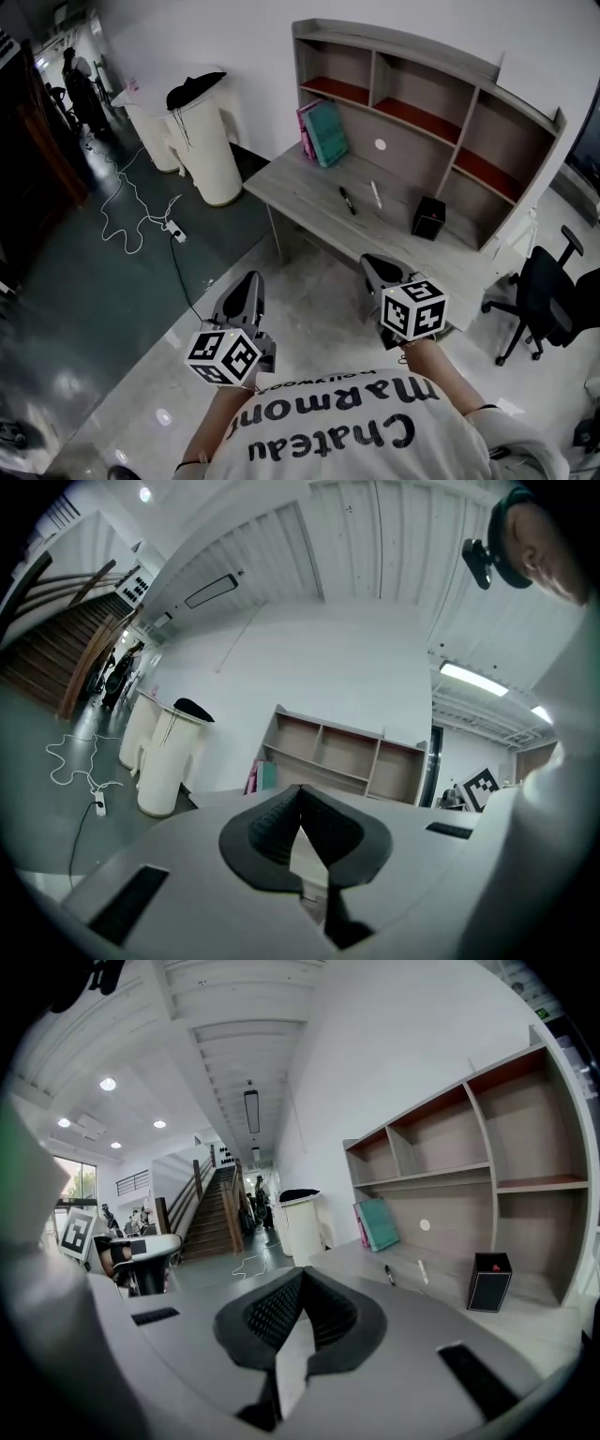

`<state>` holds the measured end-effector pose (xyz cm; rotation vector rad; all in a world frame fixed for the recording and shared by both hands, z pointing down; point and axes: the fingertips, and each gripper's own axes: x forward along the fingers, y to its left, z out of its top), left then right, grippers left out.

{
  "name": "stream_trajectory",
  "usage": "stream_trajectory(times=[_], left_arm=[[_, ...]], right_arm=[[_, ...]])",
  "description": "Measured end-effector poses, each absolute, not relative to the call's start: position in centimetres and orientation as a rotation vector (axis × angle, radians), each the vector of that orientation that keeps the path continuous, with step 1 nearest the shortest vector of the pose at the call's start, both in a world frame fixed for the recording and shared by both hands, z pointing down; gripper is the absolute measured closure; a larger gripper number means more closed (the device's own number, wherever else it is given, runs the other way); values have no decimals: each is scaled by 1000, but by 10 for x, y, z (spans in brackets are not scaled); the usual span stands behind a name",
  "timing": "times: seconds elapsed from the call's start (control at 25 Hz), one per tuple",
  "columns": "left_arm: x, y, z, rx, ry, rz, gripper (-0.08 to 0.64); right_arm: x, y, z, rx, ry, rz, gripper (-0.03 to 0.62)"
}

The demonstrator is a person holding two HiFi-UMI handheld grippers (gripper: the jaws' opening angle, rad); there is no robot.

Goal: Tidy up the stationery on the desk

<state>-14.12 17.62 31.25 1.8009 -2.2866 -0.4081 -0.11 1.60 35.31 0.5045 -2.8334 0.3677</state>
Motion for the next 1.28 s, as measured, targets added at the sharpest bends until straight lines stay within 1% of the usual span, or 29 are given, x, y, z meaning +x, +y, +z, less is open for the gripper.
stream_trajectory(times=[0.44, 0.8, 1.04, 1.28], left_arm=[[-158, 174, 350, 1737, -2241, -409, 545], [-178, 154, 373, 1636, -2257, -399, 545], [-209, 126, 371, 1565, -2306, -387, 545], [-230, 82, 353, 1580, -2343, -374, 545]], right_arm=[[-8, 5, 393, 537, -2741, 403, 581], [-28, -35, 420, 498, -2681, 402, 581], [-59, -76, 424, 453, -2676, 403, 581], [-89, -125, 409, 432, -2723, 408, 581]])
